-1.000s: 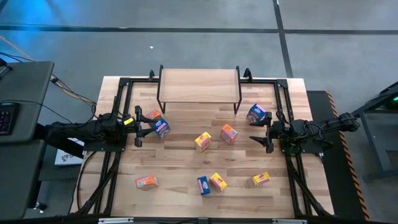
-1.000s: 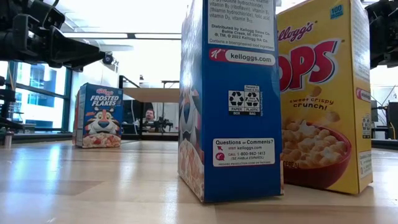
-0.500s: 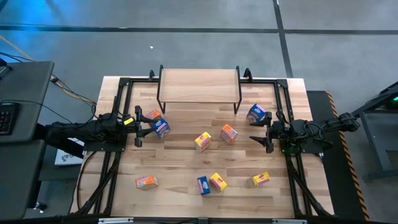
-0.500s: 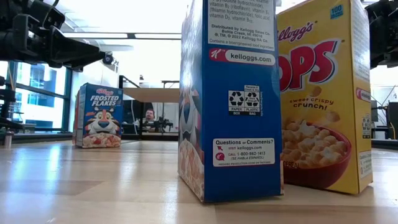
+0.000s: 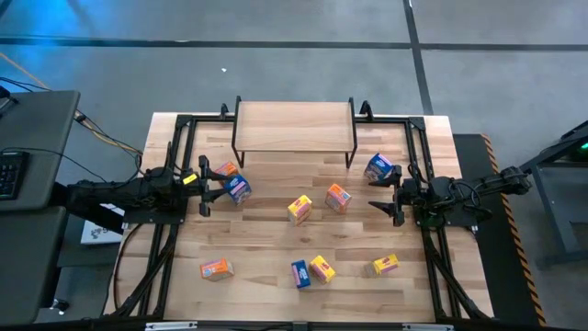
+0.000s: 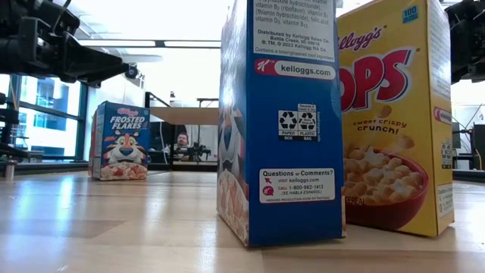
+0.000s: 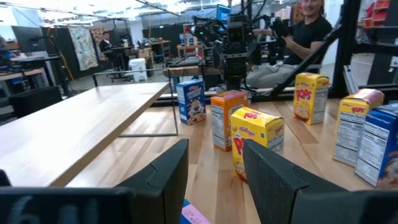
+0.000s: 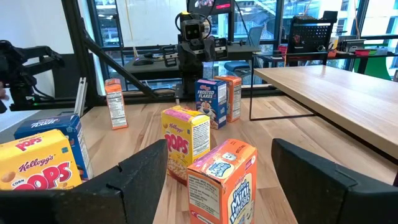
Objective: Stack cereal on shelf
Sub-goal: Put the top left blue cereal box on the shelf
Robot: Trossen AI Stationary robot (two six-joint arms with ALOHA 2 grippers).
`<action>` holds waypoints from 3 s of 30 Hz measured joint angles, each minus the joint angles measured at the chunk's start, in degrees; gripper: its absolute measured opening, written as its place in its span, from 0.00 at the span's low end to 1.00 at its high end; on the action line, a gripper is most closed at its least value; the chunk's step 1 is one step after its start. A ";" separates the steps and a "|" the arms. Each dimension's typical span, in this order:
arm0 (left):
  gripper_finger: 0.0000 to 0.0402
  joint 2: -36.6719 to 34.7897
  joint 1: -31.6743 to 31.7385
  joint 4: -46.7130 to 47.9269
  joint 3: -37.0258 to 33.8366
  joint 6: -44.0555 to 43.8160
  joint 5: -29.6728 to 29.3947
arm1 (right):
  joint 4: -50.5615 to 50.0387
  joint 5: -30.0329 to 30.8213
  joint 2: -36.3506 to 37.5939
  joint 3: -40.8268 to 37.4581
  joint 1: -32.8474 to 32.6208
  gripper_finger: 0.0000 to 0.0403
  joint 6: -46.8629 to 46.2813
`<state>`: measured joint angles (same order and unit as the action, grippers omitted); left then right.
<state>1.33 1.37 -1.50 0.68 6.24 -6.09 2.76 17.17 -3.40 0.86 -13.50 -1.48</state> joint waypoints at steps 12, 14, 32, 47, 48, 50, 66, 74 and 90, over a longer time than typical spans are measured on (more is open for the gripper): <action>0.36 -0.01 -0.02 -2.37 0.01 -3.06 -4.62 | 0.01 -0.01 0.00 -0.01 0.01 0.69 0.00; 0.36 -0.01 -0.02 -2.78 0.01 -3.04 -6.71 | 0.00 0.00 0.00 -0.01 0.00 0.69 0.00; 0.36 0.01 -0.02 -4.55 0.01 -6.19 -3.81 | -0.01 -0.01 0.00 -0.01 0.00 0.69 0.00; 0.36 1.04 0.00 -5.23 2.94 -11.29 -6.08 | -0.04 -0.02 -0.02 -0.01 0.00 0.69 0.00; 0.36 1.66 0.00 -4.85 3.85 -10.81 -6.08 | -0.04 -0.01 0.00 -0.01 0.01 0.69 0.00; 0.36 3.33 0.00 -3.55 6.11 -9.89 -6.12 | -0.04 -0.02 -0.01 0.00 0.02 0.69 0.01; 0.36 29.24 0.00 18.24 29.95 -24.61 -13.33 | -0.08 -0.01 -0.01 -0.01 0.01 0.69 0.00; 0.36 42.57 -1.31 34.74 44.06 -39.57 -14.30 | -0.12 -0.01 0.00 -0.01 0.01 0.69 0.00; 0.36 59.54 -5.98 58.92 59.20 -55.52 -12.63 | -0.19 -0.02 0.00 0.01 0.02 0.69 0.00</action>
<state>60.87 -4.62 57.42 59.88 -49.28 -18.72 2.57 17.15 -3.40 0.86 -13.47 -1.48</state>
